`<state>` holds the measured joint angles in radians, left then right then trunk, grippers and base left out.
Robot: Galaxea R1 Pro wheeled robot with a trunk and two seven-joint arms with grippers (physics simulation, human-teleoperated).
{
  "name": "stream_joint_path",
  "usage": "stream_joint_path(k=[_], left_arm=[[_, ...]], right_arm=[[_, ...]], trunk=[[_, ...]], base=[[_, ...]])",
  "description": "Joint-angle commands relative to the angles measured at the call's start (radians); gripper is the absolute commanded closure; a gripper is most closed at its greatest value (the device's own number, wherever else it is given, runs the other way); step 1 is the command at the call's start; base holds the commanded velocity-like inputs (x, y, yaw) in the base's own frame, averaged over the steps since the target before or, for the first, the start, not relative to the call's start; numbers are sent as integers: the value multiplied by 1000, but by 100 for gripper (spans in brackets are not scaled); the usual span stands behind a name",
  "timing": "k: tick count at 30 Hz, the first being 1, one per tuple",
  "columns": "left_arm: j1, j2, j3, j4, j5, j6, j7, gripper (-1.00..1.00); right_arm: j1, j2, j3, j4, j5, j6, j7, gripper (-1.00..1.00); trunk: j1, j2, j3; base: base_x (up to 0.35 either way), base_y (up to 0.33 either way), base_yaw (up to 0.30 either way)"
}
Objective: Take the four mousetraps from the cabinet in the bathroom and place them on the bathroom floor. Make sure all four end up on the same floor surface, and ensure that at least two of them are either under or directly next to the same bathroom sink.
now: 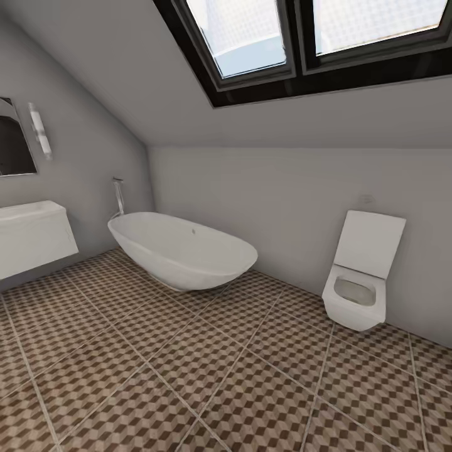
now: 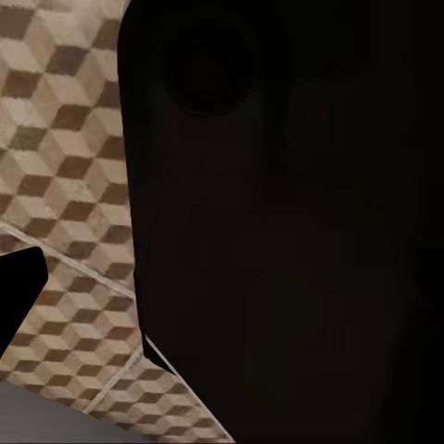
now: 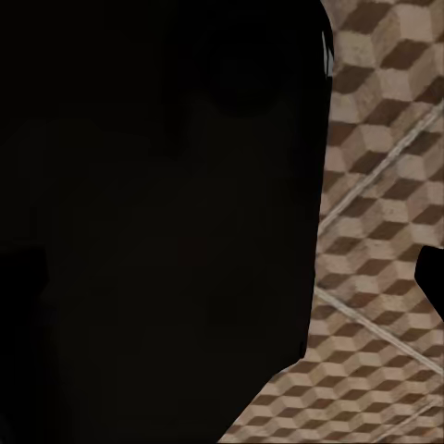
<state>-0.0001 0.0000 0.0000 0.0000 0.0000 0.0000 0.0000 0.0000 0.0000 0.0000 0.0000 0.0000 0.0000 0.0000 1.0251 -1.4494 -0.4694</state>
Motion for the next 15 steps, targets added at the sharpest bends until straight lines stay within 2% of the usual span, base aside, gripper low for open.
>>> stream_joint_path(k=[1, 15], left_arm=[[0, 6, 6, -6, 0, -6, -2, -100], [0, 11, 9, -31, 9, -13, -2, -100]], right_arm=[[-2, 2, 6, 0, 6, -3, 4, -100], [-2, 2, 8, 0, 8, -3, 2, -100]], trunk=[[0, -1, -1], [0, -1, -1]], base=[[0, 0, 0], [0, 0, 0]])
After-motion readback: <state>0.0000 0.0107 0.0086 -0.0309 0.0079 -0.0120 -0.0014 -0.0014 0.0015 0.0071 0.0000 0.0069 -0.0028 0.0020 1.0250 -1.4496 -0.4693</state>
